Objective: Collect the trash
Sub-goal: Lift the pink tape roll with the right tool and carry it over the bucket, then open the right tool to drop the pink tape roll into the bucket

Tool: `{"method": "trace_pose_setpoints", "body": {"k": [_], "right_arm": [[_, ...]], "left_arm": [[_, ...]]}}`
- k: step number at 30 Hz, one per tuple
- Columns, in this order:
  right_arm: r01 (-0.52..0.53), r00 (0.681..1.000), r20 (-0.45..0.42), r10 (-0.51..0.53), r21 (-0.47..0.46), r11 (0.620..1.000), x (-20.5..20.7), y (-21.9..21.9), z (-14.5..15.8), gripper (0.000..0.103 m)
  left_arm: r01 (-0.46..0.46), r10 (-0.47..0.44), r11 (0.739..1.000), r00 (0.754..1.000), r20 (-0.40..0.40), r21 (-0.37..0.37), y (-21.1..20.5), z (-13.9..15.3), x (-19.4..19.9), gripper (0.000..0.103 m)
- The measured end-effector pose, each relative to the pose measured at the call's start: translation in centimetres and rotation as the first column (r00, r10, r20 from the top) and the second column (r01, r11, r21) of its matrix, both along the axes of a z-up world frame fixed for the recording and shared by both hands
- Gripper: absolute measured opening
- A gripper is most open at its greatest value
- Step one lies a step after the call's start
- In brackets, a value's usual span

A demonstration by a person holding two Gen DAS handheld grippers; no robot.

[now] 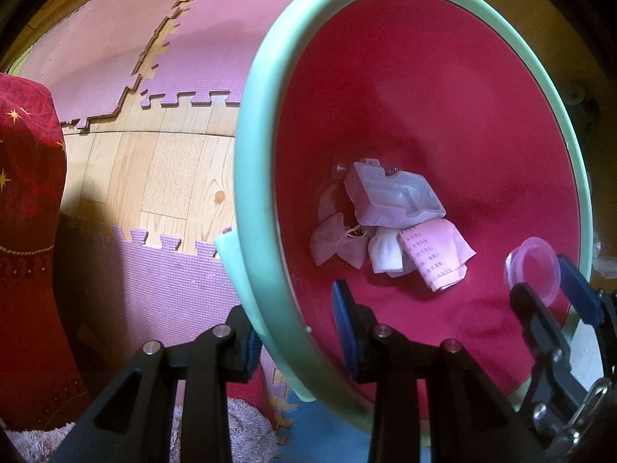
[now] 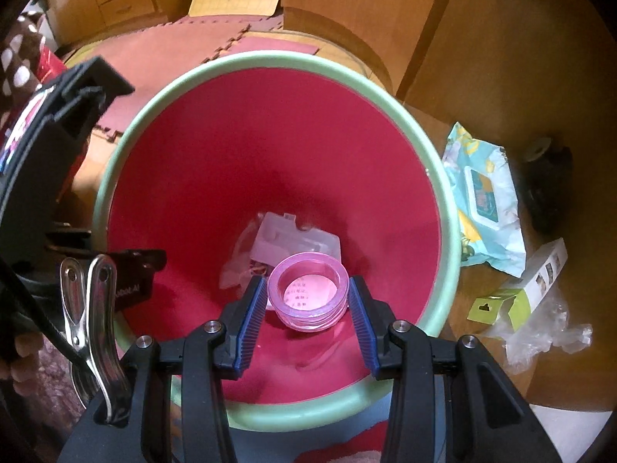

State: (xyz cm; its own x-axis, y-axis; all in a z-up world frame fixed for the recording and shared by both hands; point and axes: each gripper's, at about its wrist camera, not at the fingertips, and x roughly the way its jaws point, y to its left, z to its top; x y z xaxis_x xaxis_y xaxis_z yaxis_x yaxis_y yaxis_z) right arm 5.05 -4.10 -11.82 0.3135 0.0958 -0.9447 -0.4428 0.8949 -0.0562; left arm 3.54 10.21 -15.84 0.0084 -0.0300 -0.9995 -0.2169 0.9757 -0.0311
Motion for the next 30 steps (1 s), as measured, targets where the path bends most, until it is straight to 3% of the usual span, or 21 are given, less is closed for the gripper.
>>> {"method": "trace_pose_setpoints", "body": {"k": [22,30], "right_arm": [[-0.035,0.999,-0.042,0.033,-0.046,0.998,-0.1,0.3,-1.4,0.045],[-0.041,0.999,-0.033,0.040,-0.051,0.998,-0.3,0.3,-1.2,0.052]], "left_arm": [[0.000,0.000,1.000,1.000,0.000,-0.001,0.0,0.0,0.0,0.035],[0.001,-0.001,1.000,1.000,-0.002,-0.004,-0.2,0.1,-0.2,0.035]]}}
